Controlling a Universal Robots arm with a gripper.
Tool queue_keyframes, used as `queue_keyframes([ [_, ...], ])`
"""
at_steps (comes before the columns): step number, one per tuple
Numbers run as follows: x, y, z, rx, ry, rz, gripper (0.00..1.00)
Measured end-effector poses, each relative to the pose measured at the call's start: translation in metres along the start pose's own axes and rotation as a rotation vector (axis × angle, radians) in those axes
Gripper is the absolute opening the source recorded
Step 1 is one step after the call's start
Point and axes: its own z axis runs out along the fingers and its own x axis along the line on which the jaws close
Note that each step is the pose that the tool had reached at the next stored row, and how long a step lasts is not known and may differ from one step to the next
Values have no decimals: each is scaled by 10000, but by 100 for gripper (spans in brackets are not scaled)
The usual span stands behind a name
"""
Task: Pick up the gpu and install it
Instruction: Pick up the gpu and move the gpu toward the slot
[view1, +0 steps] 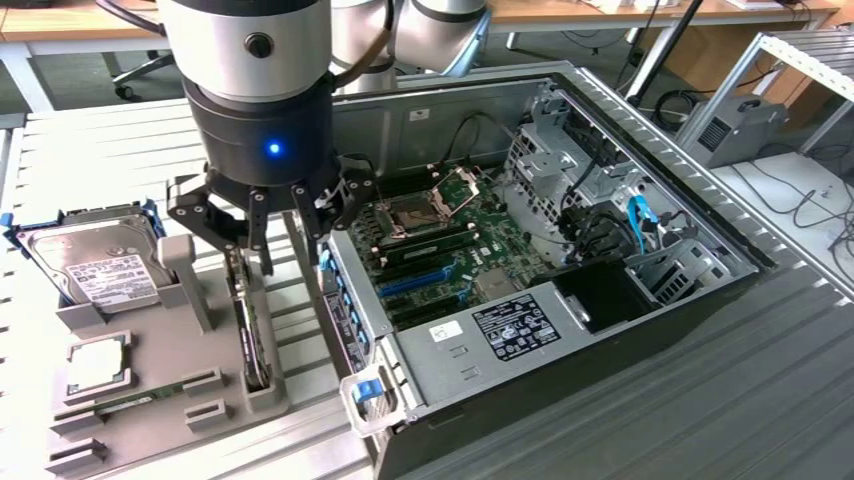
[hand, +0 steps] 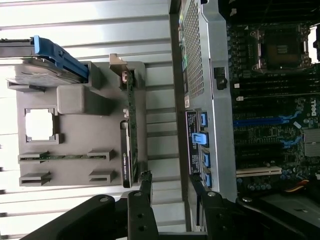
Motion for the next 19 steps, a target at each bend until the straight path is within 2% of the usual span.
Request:
queue_keyframes([
  [19, 1, -3, 58, 0, 0, 0, 42],
])
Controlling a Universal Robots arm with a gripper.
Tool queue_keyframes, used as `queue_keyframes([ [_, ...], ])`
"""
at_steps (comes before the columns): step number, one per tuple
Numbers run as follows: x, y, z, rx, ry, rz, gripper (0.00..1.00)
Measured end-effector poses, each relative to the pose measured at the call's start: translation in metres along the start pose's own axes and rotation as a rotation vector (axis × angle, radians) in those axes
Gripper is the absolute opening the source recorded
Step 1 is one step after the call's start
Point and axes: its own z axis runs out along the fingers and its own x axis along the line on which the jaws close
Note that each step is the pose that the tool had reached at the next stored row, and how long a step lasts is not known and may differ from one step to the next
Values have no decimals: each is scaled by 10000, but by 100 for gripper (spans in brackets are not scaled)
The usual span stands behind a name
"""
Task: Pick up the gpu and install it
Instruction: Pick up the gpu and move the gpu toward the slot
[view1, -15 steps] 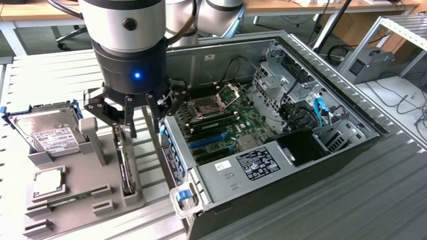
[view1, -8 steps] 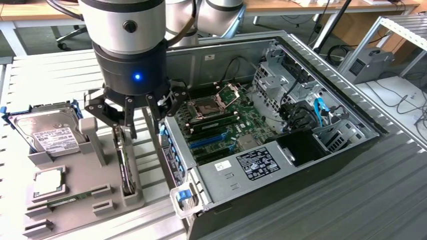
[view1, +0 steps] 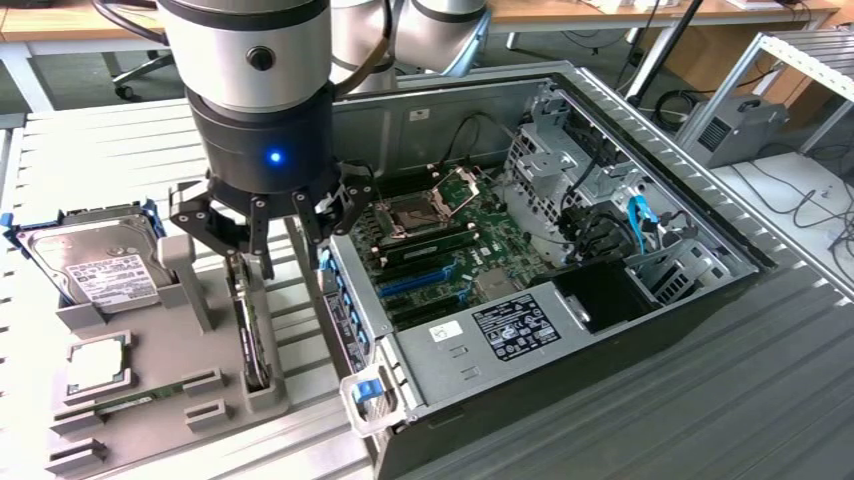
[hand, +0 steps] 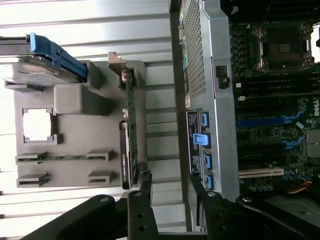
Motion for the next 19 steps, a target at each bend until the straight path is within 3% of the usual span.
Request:
queue_keyframes([
  [19, 2, -3, 57, 0, 0, 0, 42],
])
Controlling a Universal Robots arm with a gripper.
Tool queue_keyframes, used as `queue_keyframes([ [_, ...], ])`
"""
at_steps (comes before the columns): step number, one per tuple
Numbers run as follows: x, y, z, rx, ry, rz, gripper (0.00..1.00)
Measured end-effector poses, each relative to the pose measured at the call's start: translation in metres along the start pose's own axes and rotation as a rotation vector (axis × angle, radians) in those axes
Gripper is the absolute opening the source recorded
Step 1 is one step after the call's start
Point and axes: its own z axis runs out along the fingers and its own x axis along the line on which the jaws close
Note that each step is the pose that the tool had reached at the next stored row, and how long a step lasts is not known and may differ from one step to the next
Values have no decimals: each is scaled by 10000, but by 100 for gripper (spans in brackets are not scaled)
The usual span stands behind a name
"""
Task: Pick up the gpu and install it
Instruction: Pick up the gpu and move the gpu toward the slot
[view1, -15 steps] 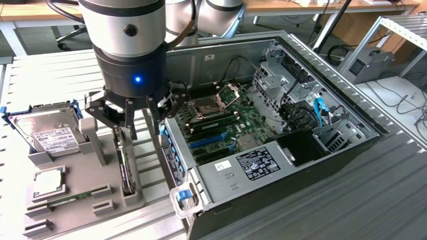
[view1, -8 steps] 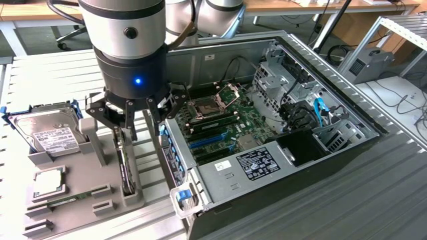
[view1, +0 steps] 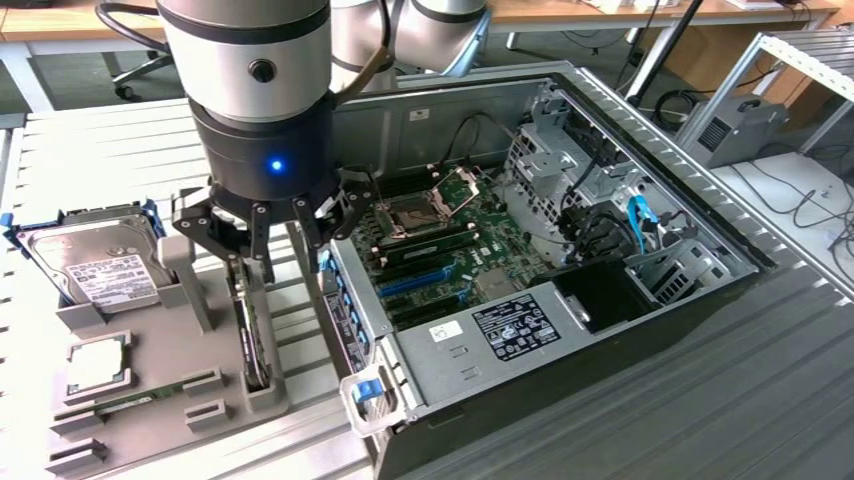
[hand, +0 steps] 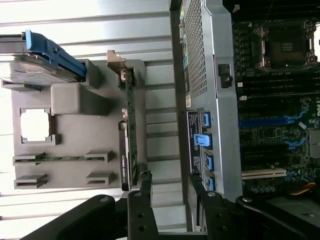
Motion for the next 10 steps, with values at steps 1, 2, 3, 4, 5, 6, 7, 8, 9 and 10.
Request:
queue_keyframes([
  [1, 0, 0, 3, 0, 0, 0, 42],
  [2, 0, 0, 6, 0, 0, 0, 42],
  [3, 0, -1, 10, 0, 0, 0, 42],
  [4, 0, -1, 13, 0, 0, 0, 42],
  [5, 0, -1, 17, 0, 0, 0, 42],
  [6, 0, -1, 20, 0, 0, 0, 42],
  [7, 0, -1, 23, 0, 0, -1, 42],
  [8, 0, -1, 26, 0, 0, 0, 42],
  [9, 1, -1, 30, 0, 0, 0, 42],
  [10, 1, -2, 33, 0, 0, -1, 42],
])
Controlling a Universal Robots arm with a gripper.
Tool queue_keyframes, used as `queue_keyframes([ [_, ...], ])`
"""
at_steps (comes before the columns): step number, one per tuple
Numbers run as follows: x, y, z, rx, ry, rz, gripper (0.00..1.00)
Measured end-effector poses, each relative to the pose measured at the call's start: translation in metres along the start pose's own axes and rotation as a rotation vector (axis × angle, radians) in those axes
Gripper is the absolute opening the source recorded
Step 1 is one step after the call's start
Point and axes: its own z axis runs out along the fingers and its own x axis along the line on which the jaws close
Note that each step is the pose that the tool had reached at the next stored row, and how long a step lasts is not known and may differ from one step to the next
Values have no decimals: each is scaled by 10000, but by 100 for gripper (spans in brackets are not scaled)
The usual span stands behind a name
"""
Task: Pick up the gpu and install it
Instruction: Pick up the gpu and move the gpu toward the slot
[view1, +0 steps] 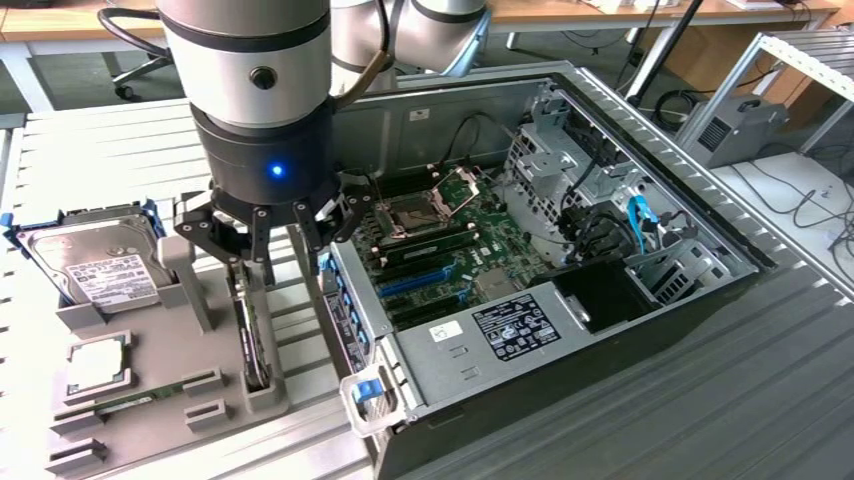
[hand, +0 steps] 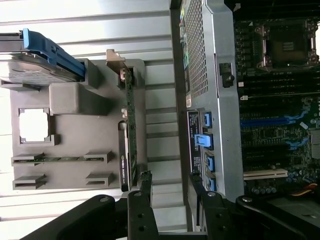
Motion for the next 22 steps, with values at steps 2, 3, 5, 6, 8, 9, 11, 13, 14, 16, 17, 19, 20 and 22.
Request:
queue_keyframes([
  [2, 0, 0, 7, 0, 0, 0, 42],
  [3, 0, 0, 10, 0, 0, 0, 42],
  [5, 0, -1, 16, 0, 0, 0, 42],
  [6, 1, -1, 20, 0, 0, 0, 42],
  [8, 1, -1, 26, 0, 0, 0, 42],
  [9, 1, -1, 29, 0, 0, 0, 42],
  [11, 1, -2, 35, 1, 0, 0, 42],
  [13, 1, -2, 41, 0, 0, 0, 42],
  [14, 1, -2, 44, 0, 0, 0, 42],
  [16, 1, -2, 49, 0, 0, 0, 42],
  [17, 1, -2, 52, 0, 0, 0, 42],
  [19, 1, -3, 58, 0, 0, 0, 42],
  [20, 2, -3, 61, 0, 0, 0, 42],
  [22, 2, -3, 67, 0, 0, 0, 42],
])
